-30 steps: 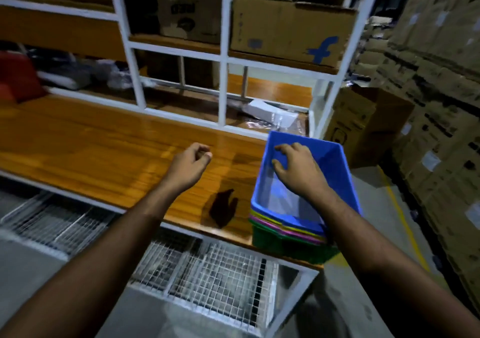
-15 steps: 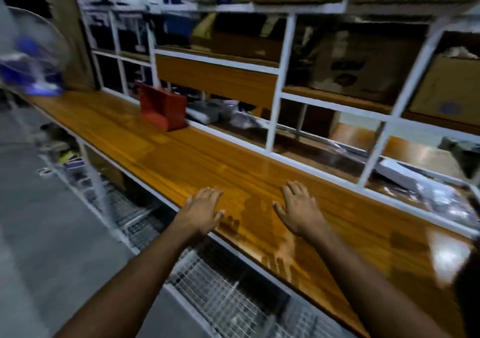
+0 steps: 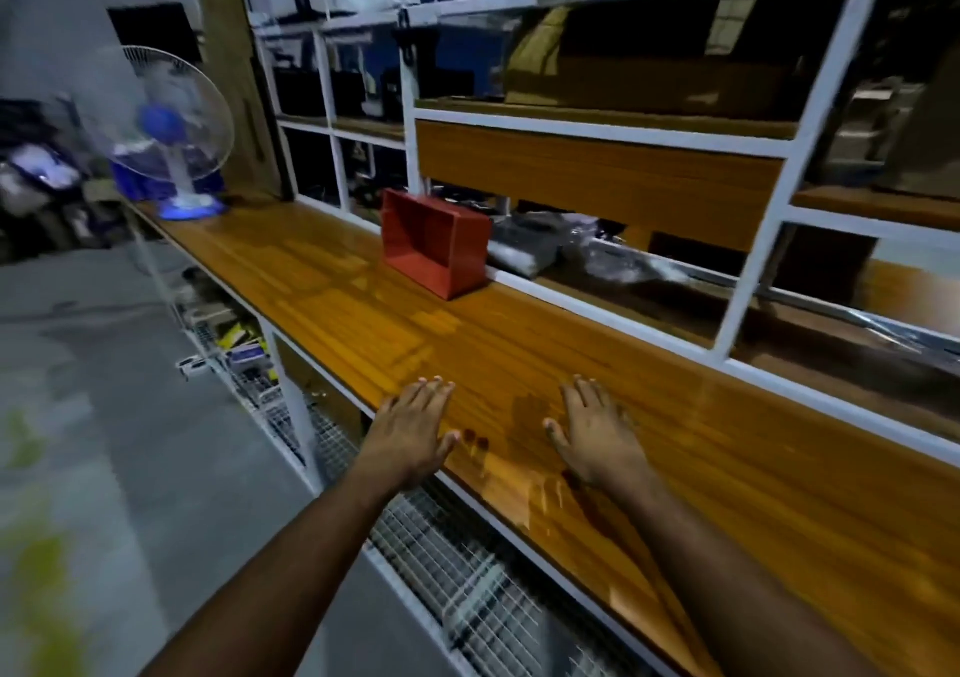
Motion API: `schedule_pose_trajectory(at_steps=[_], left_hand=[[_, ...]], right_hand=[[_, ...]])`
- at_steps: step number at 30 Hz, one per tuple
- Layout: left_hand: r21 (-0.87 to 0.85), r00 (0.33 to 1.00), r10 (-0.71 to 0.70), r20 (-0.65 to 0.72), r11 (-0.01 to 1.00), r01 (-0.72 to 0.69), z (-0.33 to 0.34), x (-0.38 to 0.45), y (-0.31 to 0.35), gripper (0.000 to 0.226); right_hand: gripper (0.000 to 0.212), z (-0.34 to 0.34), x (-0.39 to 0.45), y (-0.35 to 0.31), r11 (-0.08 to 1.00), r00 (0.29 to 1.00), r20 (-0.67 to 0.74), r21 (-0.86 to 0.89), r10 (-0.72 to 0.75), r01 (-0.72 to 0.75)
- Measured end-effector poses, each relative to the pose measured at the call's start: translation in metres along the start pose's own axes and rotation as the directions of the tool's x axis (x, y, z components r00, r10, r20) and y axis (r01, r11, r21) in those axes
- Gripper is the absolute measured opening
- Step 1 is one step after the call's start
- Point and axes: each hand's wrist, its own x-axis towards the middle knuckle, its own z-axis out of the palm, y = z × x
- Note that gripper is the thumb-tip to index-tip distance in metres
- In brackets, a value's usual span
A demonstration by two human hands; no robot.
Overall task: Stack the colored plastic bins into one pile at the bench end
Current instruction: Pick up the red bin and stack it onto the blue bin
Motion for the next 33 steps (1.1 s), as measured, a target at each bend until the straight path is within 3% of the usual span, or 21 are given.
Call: schedule_pose_trajectory(at_steps=[8,17,25,29,33], left_hand=[[0.11,0.997,0.076,0.018,0.991,-0.078,-0.004,0.153,-0.136,0.071],[0.131,0.962,0.243,-0.126,0.965,-0.226,-0.047,0.328,-0.235,0.071],[0.176,0.862,0.479,-0.165,0.875,-0.452,-0.061,0.481,-0.289,0.068],[0.275,0.771,0.616,-0.16,0.778,-0.565,-0.068,0.534,-0.294,0.054],[0.265,0.707,0.685,-0.177,0.725,-0.636,-0.078,0.578,-0.287,0.051]], right_hand=[[0.067,0.033,0.176,-0.085,0.999,0.997,-0.069,-0.025,-0.027,0.025],[0.069,0.016,0.316,-0.147,0.996,0.985,-0.154,-0.042,0.075,-0.082],[0.064,0.029,0.387,-0.21,0.96,0.912,-0.303,0.047,0.276,-0.274],[0.068,0.032,0.404,-0.238,0.922,0.877,-0.305,0.013,0.372,-0.387],[0.07,0.032,0.415,-0.251,0.87,0.833,-0.272,0.038,0.482,-0.491]])
